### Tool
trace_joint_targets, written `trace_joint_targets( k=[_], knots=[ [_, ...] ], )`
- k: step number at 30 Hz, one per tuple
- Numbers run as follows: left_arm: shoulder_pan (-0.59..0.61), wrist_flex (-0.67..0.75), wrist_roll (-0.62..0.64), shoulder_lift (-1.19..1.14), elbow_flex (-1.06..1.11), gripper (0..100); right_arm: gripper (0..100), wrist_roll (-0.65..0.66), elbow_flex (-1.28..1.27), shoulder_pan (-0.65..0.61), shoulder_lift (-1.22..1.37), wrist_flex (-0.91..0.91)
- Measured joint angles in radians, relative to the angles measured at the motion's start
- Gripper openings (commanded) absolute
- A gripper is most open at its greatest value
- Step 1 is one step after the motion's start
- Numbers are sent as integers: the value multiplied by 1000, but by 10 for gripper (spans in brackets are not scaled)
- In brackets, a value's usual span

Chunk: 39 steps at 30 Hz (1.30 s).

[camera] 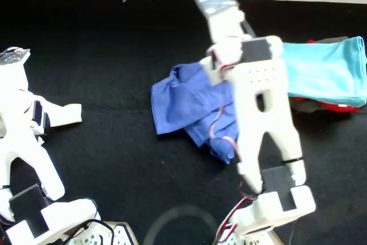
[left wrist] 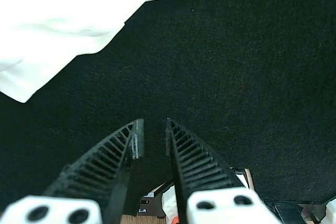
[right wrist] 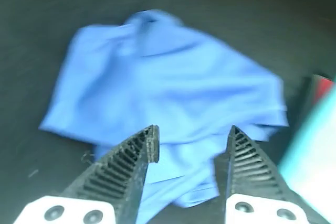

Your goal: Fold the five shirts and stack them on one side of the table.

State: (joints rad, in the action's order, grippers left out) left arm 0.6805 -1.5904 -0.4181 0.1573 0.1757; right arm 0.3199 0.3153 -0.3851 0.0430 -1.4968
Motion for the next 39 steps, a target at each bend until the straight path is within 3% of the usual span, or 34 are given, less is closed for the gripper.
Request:
trace_joint_targets(
  k=[8,14,21,29,35,39],
  knots=[
    [14,6,0,0,0,91,201,0,-28,-313,132,-48],
    [129,69,0,0,0,91,201,0,-49,-408,316,8],
    [201,78,0,0,0,91,201,0,-49,-414,486,64],
    [204,91,0,0,0,91,200,0,-49,-385,546,95],
    [204,91,0,0,0,91,6,2,-38,-304,583,106],
    [204,91,0,0,0,91,5,0,-41,-235,592,107]
  ],
)
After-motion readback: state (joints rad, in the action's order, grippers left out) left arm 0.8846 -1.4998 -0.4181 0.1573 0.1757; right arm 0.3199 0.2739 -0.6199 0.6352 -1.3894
